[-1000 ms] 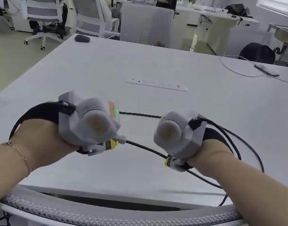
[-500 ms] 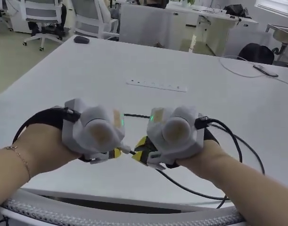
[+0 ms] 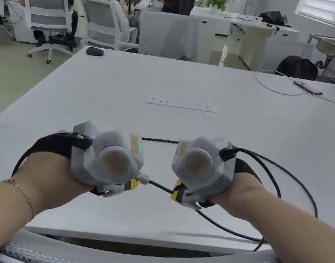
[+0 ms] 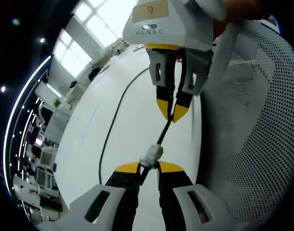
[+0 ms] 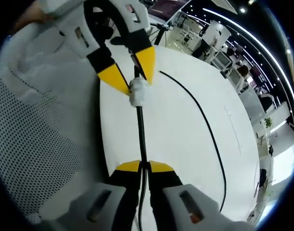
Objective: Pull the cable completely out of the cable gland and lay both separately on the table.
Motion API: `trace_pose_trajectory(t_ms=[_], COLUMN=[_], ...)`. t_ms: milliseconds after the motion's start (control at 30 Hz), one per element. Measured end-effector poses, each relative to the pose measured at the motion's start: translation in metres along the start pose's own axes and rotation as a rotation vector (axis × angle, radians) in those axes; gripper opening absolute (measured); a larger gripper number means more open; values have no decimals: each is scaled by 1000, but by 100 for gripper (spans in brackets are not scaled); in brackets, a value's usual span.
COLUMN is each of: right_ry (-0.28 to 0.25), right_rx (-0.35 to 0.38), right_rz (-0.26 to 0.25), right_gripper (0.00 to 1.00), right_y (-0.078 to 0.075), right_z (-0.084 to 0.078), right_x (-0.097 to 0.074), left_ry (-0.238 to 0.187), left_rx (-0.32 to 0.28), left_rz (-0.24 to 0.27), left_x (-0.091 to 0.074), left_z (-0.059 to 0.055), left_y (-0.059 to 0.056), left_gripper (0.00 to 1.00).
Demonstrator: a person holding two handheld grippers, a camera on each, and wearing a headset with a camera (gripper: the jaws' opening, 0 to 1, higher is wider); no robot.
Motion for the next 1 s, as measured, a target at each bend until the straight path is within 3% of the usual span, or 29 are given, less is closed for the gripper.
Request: trace_pose_trajectory(t_ms=[67, 167, 300, 433, 667, 800, 1000], right_ry=[34, 147, 114, 155, 171, 138, 67], right_rx=[5, 0, 42, 40, 109, 168, 272], right_rz=[-16, -31, -33, -37, -50, -40, -9], right_gripper=[5, 5, 5, 5, 4, 4, 4], right_y=[-3, -6, -8, -8, -14, -18, -37], right_z=[-7, -26, -25, -32, -42, -42, -34], right_x=[0, -2, -4, -3, -7, -9, -5], left_ry=[2, 10, 9, 20, 23, 22, 20], left_rx=[-10, -27, -30, -36, -59, -42, -50], left_rz=[8, 26, 32, 49, 61, 52, 53], left_x=[0, -1, -1, -2, -3, -2, -2], left_z=[-1, -3, -2, -5, -7, -5, -6], left_y=[2, 8, 7, 11, 15, 12, 17], left_gripper=[14, 14, 14, 14, 14, 14, 14])
Point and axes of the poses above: the centre of the closed fingertips' face, and the gripper's own axes: x roughly forward along the fingers, y roughly to its left, z roughly out of its top, the point moved 4 cm from there along -x, roughly backward along the fingers, and after that the axes turned 9 degrees about z, right-handed, at the moved point
